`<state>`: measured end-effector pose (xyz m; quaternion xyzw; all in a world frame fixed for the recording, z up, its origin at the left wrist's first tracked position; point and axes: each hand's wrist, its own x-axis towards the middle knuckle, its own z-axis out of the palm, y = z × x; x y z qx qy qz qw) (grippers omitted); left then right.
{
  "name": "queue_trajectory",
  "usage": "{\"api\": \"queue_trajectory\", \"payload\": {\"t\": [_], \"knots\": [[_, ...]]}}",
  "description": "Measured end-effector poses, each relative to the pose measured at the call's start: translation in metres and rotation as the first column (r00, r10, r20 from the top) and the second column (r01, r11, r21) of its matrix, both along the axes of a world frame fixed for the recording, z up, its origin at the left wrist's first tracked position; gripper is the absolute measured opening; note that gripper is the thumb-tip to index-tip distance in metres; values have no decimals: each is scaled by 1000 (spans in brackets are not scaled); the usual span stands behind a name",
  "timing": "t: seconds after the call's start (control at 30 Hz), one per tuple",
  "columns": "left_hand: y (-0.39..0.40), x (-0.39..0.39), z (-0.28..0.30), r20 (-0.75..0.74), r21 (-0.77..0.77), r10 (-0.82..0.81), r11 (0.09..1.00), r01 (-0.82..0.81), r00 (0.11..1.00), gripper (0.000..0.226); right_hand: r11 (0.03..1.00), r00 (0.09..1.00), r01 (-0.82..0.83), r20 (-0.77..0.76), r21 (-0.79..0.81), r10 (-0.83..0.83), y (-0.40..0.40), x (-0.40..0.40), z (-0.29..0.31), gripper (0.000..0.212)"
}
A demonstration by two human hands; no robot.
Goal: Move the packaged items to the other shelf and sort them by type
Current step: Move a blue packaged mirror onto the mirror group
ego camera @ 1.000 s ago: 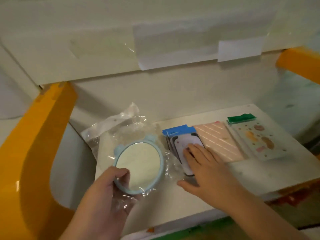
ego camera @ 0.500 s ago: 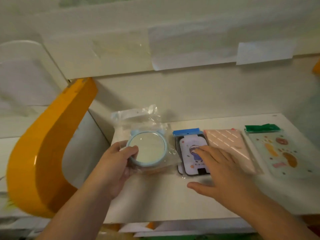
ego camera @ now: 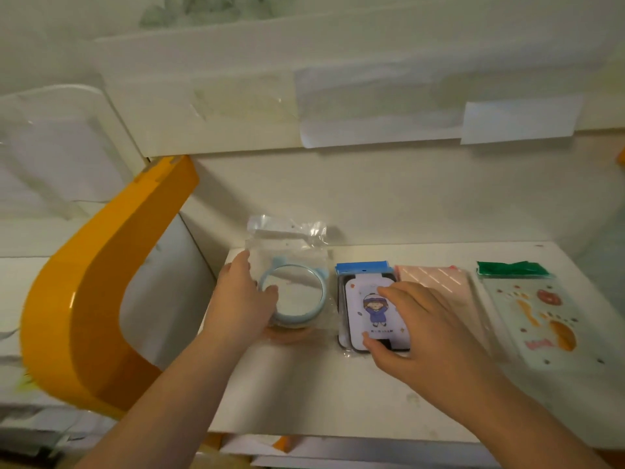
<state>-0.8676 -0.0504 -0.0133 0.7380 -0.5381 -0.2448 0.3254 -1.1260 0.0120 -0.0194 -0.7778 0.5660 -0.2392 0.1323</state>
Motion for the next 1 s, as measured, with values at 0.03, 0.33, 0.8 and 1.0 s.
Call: {"api": "queue_trajectory", "payload": {"t": [0.03, 0.33, 0.8, 1.0], "knots": [[3, 0, 0, 46, -15, -5, 1000, 6, 999, 69, 1000, 1000, -6, -9, 0, 6, -1, -1, 0, 61], [21, -8, -3, 174, -45, -18, 999, 27, 985, 55, 999, 998, -33, -49, 15, 33, -5, -2, 5, 50], [58, -8, 33, 484, -127, -82, 978, 163, 871, 54, 999, 999, -25, 29, -39, 26, -6, 8, 26, 37], [110, 18, 104, 516, -388, 132, 917, 93, 846, 35, 987, 993, -80, 78, -143, 92, -9, 56, 56, 41]]}}
